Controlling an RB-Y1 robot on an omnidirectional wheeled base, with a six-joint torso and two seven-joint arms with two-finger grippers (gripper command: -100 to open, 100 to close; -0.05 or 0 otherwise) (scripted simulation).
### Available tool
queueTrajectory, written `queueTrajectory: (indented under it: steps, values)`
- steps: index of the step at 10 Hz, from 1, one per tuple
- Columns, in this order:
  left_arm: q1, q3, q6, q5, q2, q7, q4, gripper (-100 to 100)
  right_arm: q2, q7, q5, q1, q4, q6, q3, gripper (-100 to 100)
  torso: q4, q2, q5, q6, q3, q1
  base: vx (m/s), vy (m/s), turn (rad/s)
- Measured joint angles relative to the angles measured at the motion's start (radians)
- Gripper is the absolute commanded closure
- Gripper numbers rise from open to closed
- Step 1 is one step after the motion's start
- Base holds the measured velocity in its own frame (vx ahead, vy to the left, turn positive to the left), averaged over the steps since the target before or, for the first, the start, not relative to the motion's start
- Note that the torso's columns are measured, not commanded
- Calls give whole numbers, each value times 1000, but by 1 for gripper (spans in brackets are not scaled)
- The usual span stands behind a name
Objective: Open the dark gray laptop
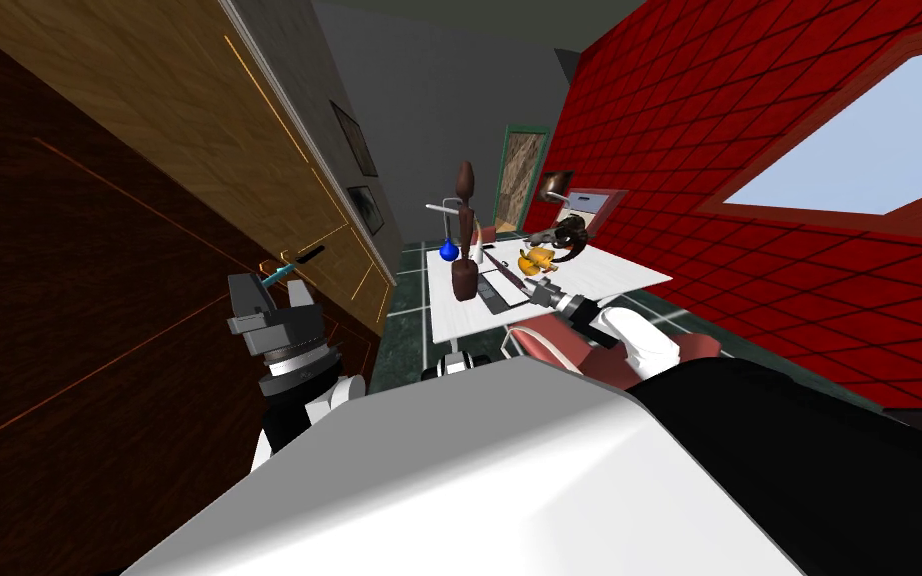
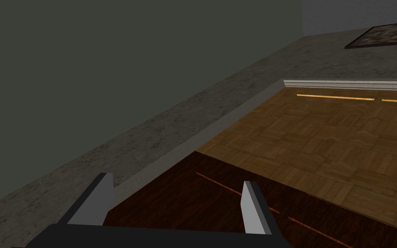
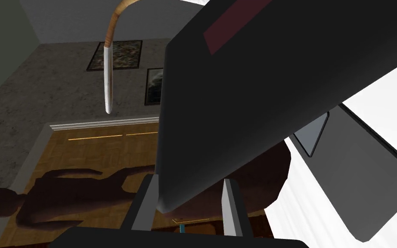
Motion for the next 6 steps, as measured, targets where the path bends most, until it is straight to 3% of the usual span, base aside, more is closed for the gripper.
queueTrajectory:
  steps: [5,6]
  values:
    - [0,0,0,0,0,0,0,0,15,128,112,44,-37,26,22,100,0,1,0,0,0,0,13,66,-7]
    - [0,0,0,0,0,0,0,0,16,134,114,46,-37,26,23,-100,0,1,0,0,0,-2,10,26,-71]
